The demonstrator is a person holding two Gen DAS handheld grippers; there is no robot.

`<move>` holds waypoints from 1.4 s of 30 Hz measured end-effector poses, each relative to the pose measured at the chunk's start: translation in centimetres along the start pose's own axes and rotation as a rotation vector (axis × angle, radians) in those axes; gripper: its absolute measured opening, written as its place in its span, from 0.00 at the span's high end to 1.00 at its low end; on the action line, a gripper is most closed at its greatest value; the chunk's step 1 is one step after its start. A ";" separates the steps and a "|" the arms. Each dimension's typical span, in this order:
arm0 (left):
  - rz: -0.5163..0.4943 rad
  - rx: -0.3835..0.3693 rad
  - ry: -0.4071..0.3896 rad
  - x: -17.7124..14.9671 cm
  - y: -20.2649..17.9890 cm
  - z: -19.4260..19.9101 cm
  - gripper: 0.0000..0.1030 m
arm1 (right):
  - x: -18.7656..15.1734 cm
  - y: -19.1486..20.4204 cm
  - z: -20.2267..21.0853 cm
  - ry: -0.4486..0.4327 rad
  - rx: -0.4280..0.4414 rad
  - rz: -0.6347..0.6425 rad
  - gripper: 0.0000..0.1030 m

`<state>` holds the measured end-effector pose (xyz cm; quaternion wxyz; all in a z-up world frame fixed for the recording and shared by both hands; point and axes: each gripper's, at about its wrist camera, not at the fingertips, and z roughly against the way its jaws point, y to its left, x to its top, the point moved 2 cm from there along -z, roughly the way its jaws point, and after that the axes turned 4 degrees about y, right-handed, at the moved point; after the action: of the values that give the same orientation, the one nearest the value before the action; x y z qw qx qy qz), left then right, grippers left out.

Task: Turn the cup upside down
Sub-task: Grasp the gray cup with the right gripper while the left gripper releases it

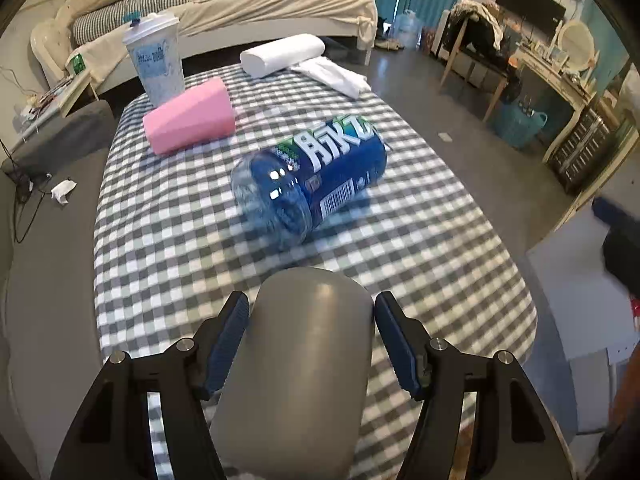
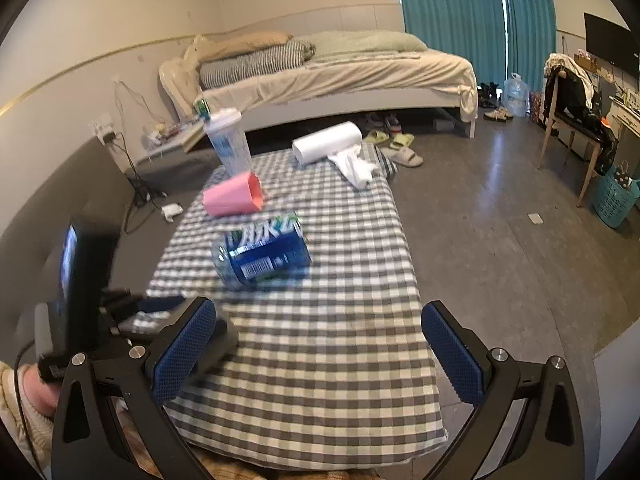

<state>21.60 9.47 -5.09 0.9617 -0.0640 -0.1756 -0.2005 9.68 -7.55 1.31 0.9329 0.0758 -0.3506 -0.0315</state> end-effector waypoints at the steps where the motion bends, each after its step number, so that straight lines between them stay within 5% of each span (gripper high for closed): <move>1: -0.009 -0.006 0.000 0.2 -0.2 0.3 0.35 | -0.2 -0.1 -0.3 0.012 -0.002 -0.002 0.00; 6: -0.065 0.054 -0.089 -1.1 0.2 2.8 0.11 | -0.7 0.1 -1.3 0.066 -0.018 -0.001 0.00; 14: 0.173 0.047 -0.150 -5.3 6.7 5.1 0.08 | -1.1 3.5 -3.0 0.163 -0.108 0.002 0.00; 19: 0.244 0.087 -0.176 -7.4 9.6 5.7 0.05 | -1.2 7.1 -5.7 0.279 -0.057 -0.042 0.00; 32: 0.263 0.120 -0.163 -8.6 13.9 5.5 0.02 | 0.2 10.8 -11.2 0.393 -0.063 -0.190 0.00; 42: 0.277 0.102 -0.146 -9.0 14.6 5.0 0.02 | -1.3 10.8 -14.2 0.506 0.017 -0.289 0.20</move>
<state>18.31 26.97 -4.51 0.9669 -0.0531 -0.2442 -0.0517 18.14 4.92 -8.35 0.9760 0.1381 -0.0923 -0.1411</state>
